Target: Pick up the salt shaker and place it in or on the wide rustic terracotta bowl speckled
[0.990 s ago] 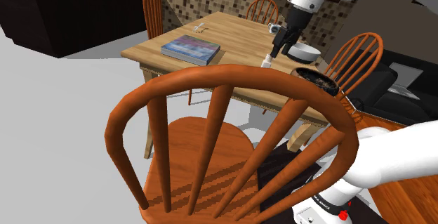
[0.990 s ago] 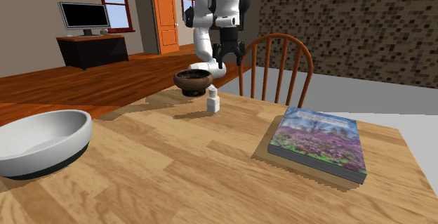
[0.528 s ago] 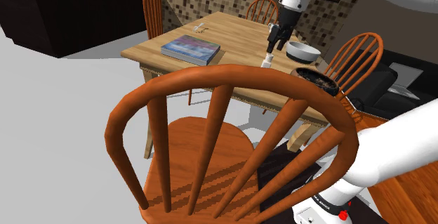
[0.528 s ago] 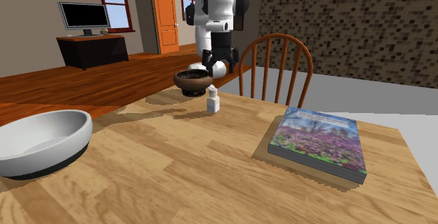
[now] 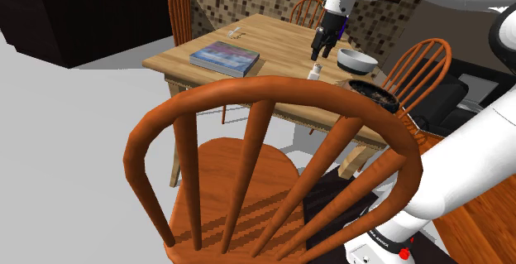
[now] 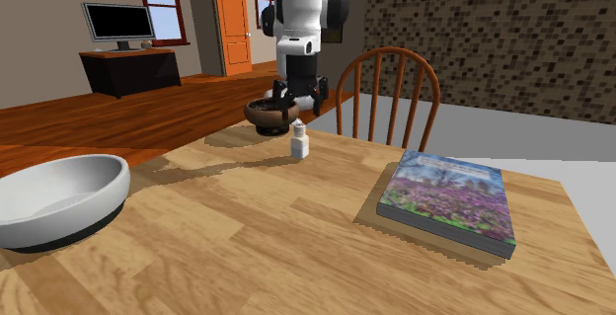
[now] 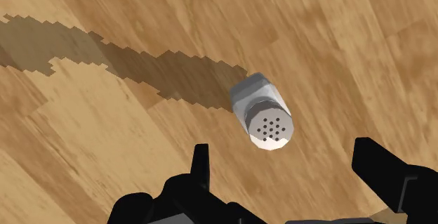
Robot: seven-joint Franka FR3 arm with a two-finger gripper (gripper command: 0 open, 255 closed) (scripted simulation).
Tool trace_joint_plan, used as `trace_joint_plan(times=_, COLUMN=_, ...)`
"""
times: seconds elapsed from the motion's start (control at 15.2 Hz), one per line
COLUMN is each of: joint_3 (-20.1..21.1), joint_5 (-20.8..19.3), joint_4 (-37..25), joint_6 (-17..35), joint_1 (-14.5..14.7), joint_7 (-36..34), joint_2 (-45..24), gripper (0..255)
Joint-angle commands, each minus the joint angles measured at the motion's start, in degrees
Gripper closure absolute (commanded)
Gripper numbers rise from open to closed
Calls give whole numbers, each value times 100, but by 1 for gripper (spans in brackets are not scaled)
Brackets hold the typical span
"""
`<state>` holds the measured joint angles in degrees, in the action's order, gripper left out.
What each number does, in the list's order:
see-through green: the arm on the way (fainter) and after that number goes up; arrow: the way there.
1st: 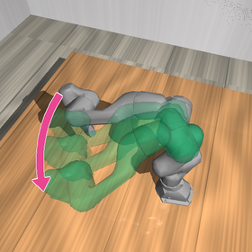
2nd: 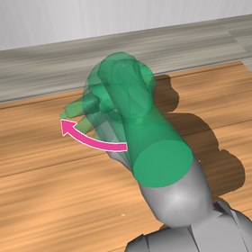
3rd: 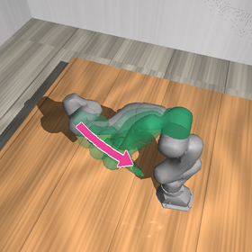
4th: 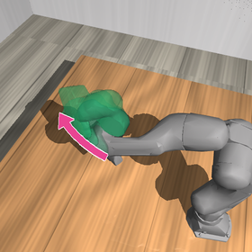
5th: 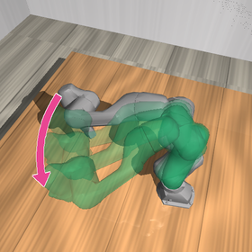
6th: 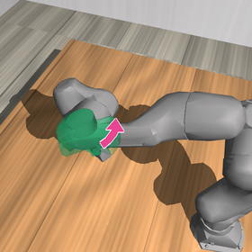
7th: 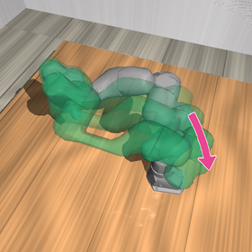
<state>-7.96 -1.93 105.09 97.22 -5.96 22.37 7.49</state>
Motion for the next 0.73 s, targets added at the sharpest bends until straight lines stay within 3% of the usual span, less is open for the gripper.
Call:
trace_joint_plan(times=0.0, joint_3=-7, joint_5=-3, joint_4=149, joint_6=151, joint_1=-6, joint_7=9, joint_2=-2, gripper=0)
trace_joint_plan(times=0.2, joint_3=-12, joint_5=-7, joint_4=437, joint_6=428, joint_1=-9, joint_7=7, joint_2=10, gripper=0)
trace_joint_plan(times=0.66, joint_3=-12, joint_5=-7, joint_4=437, joint_6=428, joint_1=-9, joint_7=7, joint_2=10, gripper=0)
